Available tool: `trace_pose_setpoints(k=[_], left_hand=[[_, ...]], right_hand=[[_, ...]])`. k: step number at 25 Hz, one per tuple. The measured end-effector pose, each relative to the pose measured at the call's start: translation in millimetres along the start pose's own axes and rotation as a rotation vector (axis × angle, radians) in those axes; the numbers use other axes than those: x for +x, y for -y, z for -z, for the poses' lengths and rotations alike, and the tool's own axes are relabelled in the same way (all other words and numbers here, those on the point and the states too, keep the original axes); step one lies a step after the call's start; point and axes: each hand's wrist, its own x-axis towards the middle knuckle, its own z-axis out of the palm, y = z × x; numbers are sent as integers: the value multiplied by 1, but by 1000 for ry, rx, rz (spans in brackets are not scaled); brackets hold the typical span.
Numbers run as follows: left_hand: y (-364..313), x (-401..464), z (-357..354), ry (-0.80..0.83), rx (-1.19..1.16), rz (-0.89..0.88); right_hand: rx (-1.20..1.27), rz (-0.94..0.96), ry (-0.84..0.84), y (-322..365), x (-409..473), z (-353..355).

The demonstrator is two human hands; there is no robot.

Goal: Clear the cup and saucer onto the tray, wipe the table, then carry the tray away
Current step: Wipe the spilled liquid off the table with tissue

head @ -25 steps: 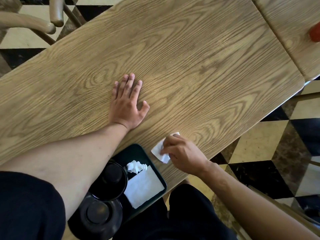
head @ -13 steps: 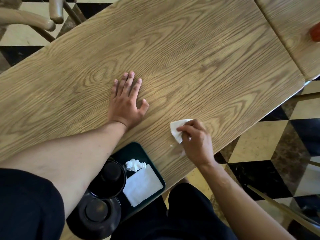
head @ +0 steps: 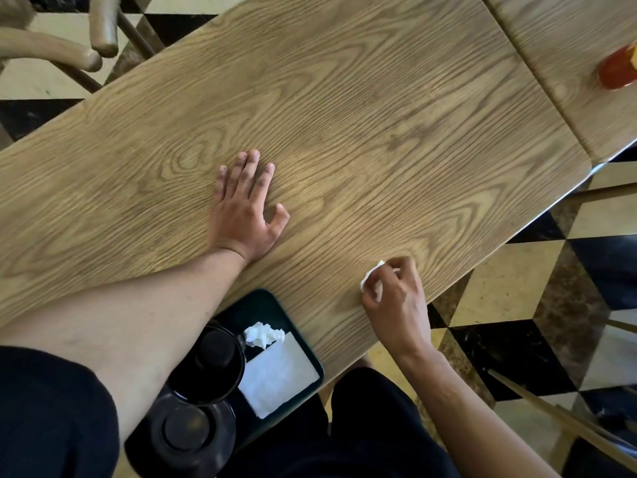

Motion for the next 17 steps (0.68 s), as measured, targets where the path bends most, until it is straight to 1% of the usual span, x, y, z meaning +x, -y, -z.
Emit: trace_pose_setpoints(k=[2, 4, 5, 6, 7, 8, 9, 10, 11, 12, 14, 15, 17], left_hand=[[0, 0, 1, 5, -11, -1], [-1, -1, 1, 3, -14, -1], [-1, -1, 1, 3, -10, -1], [-1, -1, 1, 7, -7, 0], [-1, -1, 1, 10, -5, 1], [-1, -1, 1, 12, -5, 3], [-1, -1, 2, 11, -5, 2], [-1, -1, 2, 10, -4, 0], [-1, -1, 2, 10, -4, 0], [-1, -1, 2, 9, -4, 0], [-2, -1, 3, 13, -7, 1], [-2, 0, 3, 15, -7, 1], [-2, 0, 2, 12, -4, -1]], right_hand=[[88, -94, -44, 5, 8, 5], [296, -198, -50, 10, 18, 21], [458, -255, 12, 12, 21, 30], [640, -314, 132, 15, 20, 37], [757, -350, 284, 19, 16, 41], [781, -352, 429, 23, 8, 41], [717, -311, 534, 24, -3, 36], [603, -233, 581, 22, -14, 27], [466, -130, 577, 17, -25, 19], [346, -25, 533, 11, -33, 11], [180, 128, 350, -5, -38, 1], [124, 158, 239, -12, -38, 0], [0, 149, 30, -26, -32, 2]])
